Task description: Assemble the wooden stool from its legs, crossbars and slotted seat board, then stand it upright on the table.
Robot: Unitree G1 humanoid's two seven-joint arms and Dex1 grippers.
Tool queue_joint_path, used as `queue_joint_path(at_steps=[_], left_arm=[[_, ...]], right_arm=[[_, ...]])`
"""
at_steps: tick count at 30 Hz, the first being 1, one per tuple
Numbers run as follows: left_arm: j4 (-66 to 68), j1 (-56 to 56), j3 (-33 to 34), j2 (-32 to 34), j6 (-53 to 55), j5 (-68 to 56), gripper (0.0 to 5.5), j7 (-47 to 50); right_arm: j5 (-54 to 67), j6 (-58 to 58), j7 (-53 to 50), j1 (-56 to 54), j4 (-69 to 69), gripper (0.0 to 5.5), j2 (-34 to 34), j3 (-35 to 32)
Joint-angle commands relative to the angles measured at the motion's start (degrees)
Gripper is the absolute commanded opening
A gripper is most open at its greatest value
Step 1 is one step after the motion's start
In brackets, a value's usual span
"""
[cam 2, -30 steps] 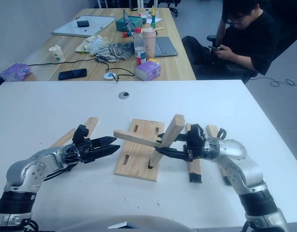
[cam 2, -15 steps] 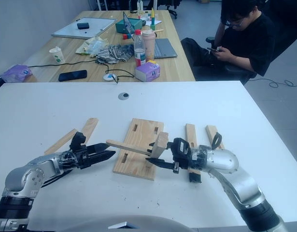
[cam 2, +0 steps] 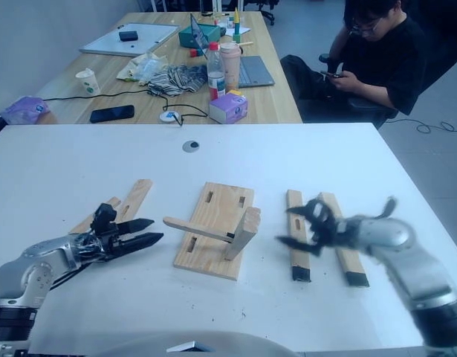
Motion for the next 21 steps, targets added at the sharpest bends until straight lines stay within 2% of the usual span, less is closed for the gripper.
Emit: queue_joint_path(at_steps=[1, 4, 12, 19, 21], left_arm=[[0.0, -2.7, 1.3, -0.7, -4.1, 3.4, 4.09, 4.5], [-1.1, -1.9, 0.9, -2.6, -4.7, 3.5, 4.09, 6.7], [-1.6, -0.3, 0.5, -4.7, -4.3, 3.4, 4.09, 7.9], [-1.4, -0.2, 2.9, -4.9, -4.5, 2.9, 4.09, 9.0], [0.6, -3.9, 5.4, -4.2, -4.2, 1.9, 4.09, 9.9]], right_arm=[[-3.7, 9.1, -11.7, -2.0, 6.1, 3.82, 2.5, -5.2], [-1.7, 19.2, -18.0, 1.8, 3.2, 3.82, 6.5, -8.8], [-3.6, 27.4, -24.1, 12.1, -0.4, 3.82, 10.3, -9.8], [-3.4, 27.2, -24.1, 10.3, 2.6, 2.60, 12.3, -8.8], [-4.4, 23.6, -25.5, 6.6, 3.4, 2.21, 13.4, -9.0]])
